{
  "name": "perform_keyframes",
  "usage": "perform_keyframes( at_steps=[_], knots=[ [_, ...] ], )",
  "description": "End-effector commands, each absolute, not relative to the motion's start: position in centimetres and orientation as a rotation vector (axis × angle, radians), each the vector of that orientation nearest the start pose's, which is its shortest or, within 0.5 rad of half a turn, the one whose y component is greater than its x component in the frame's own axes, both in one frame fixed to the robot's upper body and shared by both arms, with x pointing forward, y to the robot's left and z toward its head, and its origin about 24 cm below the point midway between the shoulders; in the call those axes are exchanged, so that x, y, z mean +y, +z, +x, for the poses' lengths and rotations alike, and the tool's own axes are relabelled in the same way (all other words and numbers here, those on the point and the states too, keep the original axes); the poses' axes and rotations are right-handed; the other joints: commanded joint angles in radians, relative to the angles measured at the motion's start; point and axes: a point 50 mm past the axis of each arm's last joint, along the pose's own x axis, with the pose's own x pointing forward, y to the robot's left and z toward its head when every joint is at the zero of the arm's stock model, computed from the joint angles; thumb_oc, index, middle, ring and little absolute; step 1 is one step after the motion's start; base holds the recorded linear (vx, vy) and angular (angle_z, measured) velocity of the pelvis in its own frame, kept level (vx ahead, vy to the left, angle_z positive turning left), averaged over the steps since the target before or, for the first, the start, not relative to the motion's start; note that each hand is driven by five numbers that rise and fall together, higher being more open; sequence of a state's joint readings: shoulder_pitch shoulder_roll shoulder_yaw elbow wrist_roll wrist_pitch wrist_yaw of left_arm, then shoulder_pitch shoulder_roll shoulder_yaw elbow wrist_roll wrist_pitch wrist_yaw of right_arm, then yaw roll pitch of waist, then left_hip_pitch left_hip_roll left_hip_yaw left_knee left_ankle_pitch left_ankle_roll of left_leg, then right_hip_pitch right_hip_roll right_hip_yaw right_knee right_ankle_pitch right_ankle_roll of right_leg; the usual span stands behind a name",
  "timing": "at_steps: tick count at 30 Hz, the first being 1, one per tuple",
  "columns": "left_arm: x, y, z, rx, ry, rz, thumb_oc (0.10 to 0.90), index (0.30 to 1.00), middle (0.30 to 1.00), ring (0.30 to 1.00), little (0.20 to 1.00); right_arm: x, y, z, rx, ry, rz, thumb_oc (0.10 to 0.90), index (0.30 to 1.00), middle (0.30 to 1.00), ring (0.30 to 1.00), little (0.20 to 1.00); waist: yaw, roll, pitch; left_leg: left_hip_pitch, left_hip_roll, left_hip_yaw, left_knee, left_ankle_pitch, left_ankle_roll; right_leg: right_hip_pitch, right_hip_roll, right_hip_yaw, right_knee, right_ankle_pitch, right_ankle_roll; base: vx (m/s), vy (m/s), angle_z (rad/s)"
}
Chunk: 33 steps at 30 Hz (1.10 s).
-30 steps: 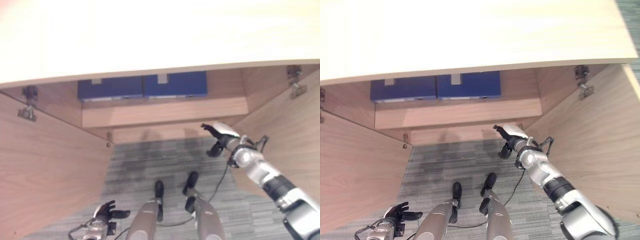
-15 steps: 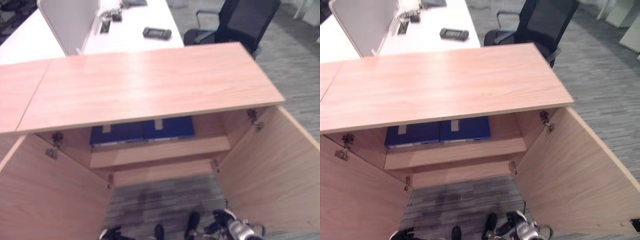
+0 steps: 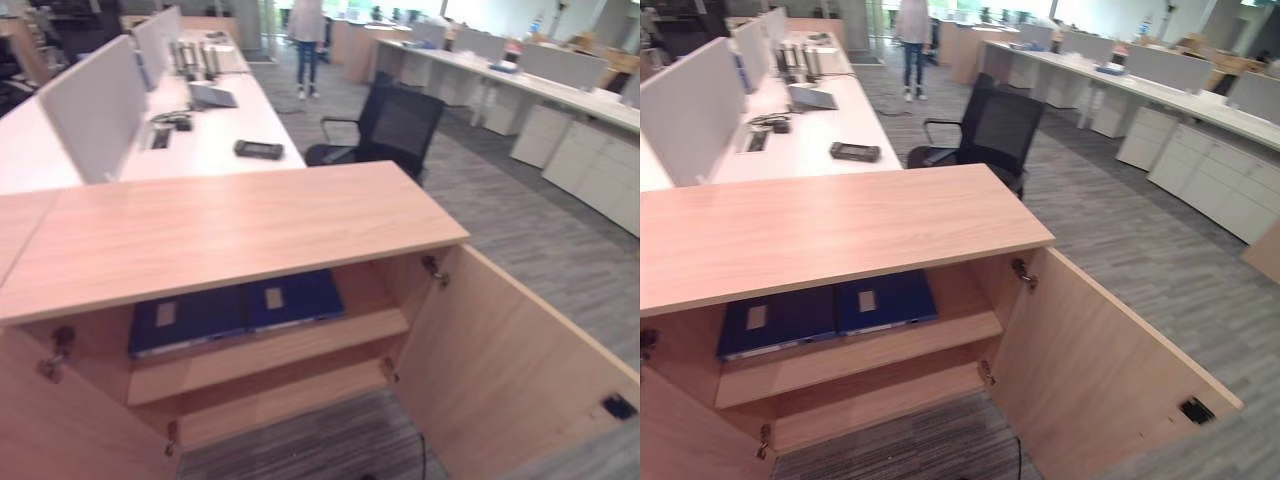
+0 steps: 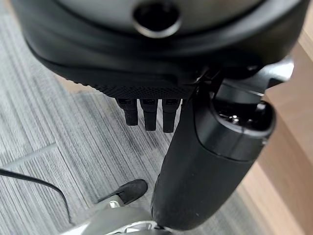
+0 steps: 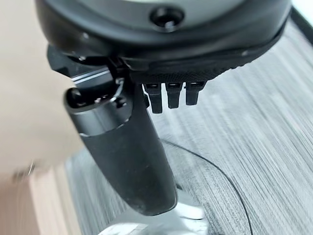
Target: Put the empty folder in the office cabinet
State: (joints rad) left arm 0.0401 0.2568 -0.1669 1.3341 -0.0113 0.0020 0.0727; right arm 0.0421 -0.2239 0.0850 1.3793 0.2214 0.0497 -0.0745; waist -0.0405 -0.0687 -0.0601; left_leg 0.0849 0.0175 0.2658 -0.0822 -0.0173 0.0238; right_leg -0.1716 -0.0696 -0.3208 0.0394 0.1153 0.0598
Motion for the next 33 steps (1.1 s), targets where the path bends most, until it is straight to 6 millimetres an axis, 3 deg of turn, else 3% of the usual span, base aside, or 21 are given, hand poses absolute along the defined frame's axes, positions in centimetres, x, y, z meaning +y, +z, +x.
perform_keyframes(
  at_steps=[1,7,8,10,11,12,13,18,19,21,22,23,24,25,29,33],
  knots=[
    [24.0,-16.6,7.0,1.345,0.033,0.381,0.8,0.9,0.9,0.9,0.9,-27.3,-15.9,5.7,1.356,-0.464,-0.124,0.8,0.9,0.9,0.9,0.9,-0.029,-0.01,0.008,-0.027,-0.02,-0.086,-0.005,-0.037,-0.028,0.149,-0.01,0.081,-0.124,-0.04,0.079,0.01,-0.002,-0.34],
    [23.7,-16.6,7.4,1.343,-0.015,0.394,0.8,0.9,0.9,0.9,0.9,-30.2,-14.9,5.1,1.344,-0.594,-0.095,0.8,0.9,0.9,0.9,0.9,-0.072,0.001,0.0,0.007,-0.026,-0.053,-0.005,-0.06,-0.016,0.158,-0.009,0.122,-0.11,-0.044,0.085,0.01,0.012,-0.31],
    [23.5,-16.6,8.0,1.323,-0.01,0.386,0.8,0.9,0.9,0.9,0.9,-31.3,-14.3,5.9,1.313,-0.619,-0.103,0.8,0.9,0.9,0.9,0.9,-0.082,0.007,0.031,0.004,-0.034,-0.052,0.053,-0.085,0.002,0.146,-0.017,0.158,-0.061,-0.052,0.084,-0.12,0.071,-0.2],
    [23.7,-16.3,8.8,1.292,0.048,0.346,0.8,0.9,0.9,0.9,0.9,-31.7,-13.7,8.0,1.266,-0.587,-0.14,0.8,0.9,0.9,0.9,0.9,-0.073,0.006,0.074,-0.03,-0.069,-0.131,0.139,-0.134,0.015,0.083,-0.015,0.228,0.006,-0.056,0.075,-0.19,0.085,-0.62],
    [24.0,-16.3,8.8,1.289,0.088,0.317,0.8,0.9,0.9,0.9,0.9,-31.8,-13.5,8.7,1.251,-0.571,-0.157,0.8,0.9,0.9,0.9,0.9,-0.064,0.006,0.079,-0.031,-0.083,-0.182,0.133,-0.139,0.013,0.063,-0.007,0.254,0.021,-0.058,0.073,-0.11,0.059,-1.04],
    [24.0,-16.3,8.8,1.289,0.088,0.318,0.8,0.9,0.9,0.9,0.9,-31.8,-13.5,8.7,1.251,-0.571,-0.156,0.8,0.9,0.9,0.9,0.9,-0.064,0.005,0.077,-0.034,-0.084,-0.182,0.133,-0.136,0.013,0.059,-0.008,0.254,0.021,-0.057,0.073,-0.1,0.055,-1.56],
    [24.3,-16.1,9.1,1.275,0.137,0.279,0.8,0.9,0.9,0.9,0.9,-32.1,-13.2,9.2,1.23,-0.578,-0.162,0.8,0.9,0.9,0.9,0.9,-0.058,0.005,0.086,-0.04,-0.097,-0.224,0.137,-0.126,0.011,0.046,0.0,0.282,0.032,-0.057,0.074,-0.12,0.028,-1.73],
    [24.3,-15.9,10.1,1.255,0.101,0.338,0.8,0.9,0.9,0.9,0.9,-32.6,-11.8,13.1,1.09,-0.556,-0.199,0.8,0.9,0.9,0.9,0.9,-0.071,-0.007,0.086,-0.041,-0.095,-0.185,0.075,-0.094,0.022,-0.009,0.011,0.316,0.0,0.002,0.089,-0.21,0.019,-0.53],
    [24.6,-15.9,9.9,1.262,0.118,0.34,0.8,0.9,0.9,0.9,0.9,-32.7,-10.5,15.5,0.975,-0.546,-0.216,0.8,0.9,0.9,0.9,0.9,-0.077,-0.017,0.101,-0.039,-0.096,-0.151,0.04,-0.077,0.023,-0.034,0.003,0.301,-0.01,0.037,0.108,-0.32,-0.007,-0.42],
    [24.8,-15.8,10.1,1.252,0.129,0.338,0.8,0.9,0.9,0.9,0.9,-32.7,-9.9,16.7,0.919,-0.539,-0.226,0.8,0.9,0.9,0.9,0.9,-0.074,-0.019,0.118,-0.042,-0.093,-0.136,0.033,-0.068,0.023,-0.048,-0.004,0.28,-0.005,0.042,0.117,-0.24,-0.04,-0.69],
    [25.4,-15.7,9.6,1.26,0.156,0.332,0.8,0.9,0.9,0.9,0.9,-32.3,-8.7,18.4,0.822,-0.522,-0.239,0.8,0.9,0.9,0.9,0.9,-0.059,-0.001,0.141,-0.051,-0.06,-0.104,0.014,-0.041,0.016,-0.047,-0.068,0.169,0.029,0.009,0.122,-0.18,-0.1,-0.64],
    [26.5,-15.8,7.3,1.321,0.202,0.331,0.8,0.9,0.9,0.9,0.9,-33.4,-7.7,18.5,0.776,-0.538,-0.273,0.8,0.9,0.9,0.9,0.9,-0.044,0.02,0.145,-0.04,-0.025,-0.1,-0.005,-0.036,0.009,0.009,-0.172,0.137,0.062,0.002,0.113,-0.17,-0.1,-0.39],
    [26.7,-15.9,6.6,1.345,0.213,0.323,0.8,0.9,0.9,0.9,0.9,-33.8,-7.2,18.7,0.757,-0.548,-0.283,0.8,0.9,0.9,0.9,0.9,-0.041,0.012,0.137,-0.039,-0.029,-0.094,-0.005,-0.041,0.011,0.024,-0.182,0.128,0.045,0.015,0.115,-0.03,-0.043,-0.29],
    [26.7,-15.9,6.6,1.345,0.213,0.323,0.8,0.9,0.9,0.9,0.9,-33.8,-7.2,18.7,0.757,-0.548,-0.283,0.8,0.9,0.9,0.9,0.9,-0.041,0.012,0.137,-0.039,-0.029,-0.094,-0.005,-0.04,0.011,0.023,-0.182,0.128,0.045,0.015,0.115,0.05,-0.019,-0.36],
    [26.4,-16.4,2.7,1.447,0.221,0.288,0.8,0.9,0.9,0.9,0.9,-34.1,-5.7,20.0,0.675,-0.528,-0.347,0.8,0.9,0.9,0.9,0.9,-0.008,-0.023,0.07,-0.008,-0.038,-0.074,-0.005,-0.061,0.002,0.096,-0.125,0.118,-0.097,0.019,0.134,0.19,-0.1,-0.28],
    [25.8,-16.6,2.4,1.452,0.211,0.278,0.8,0.9,0.9,0.9,0.9,-34.2,-4.2,21.1,0.604,-0.499,-0.382,0.8,0.9,0.9,0.9,0.9,-0.006,-0.02,0.067,0.011,-0.028,-0.089,-0.005,-0.066,-0.008,0.126,-0.107,0.114,-0.114,0.014,0.127,0.1,-0.062,-0.16]
  ],
)
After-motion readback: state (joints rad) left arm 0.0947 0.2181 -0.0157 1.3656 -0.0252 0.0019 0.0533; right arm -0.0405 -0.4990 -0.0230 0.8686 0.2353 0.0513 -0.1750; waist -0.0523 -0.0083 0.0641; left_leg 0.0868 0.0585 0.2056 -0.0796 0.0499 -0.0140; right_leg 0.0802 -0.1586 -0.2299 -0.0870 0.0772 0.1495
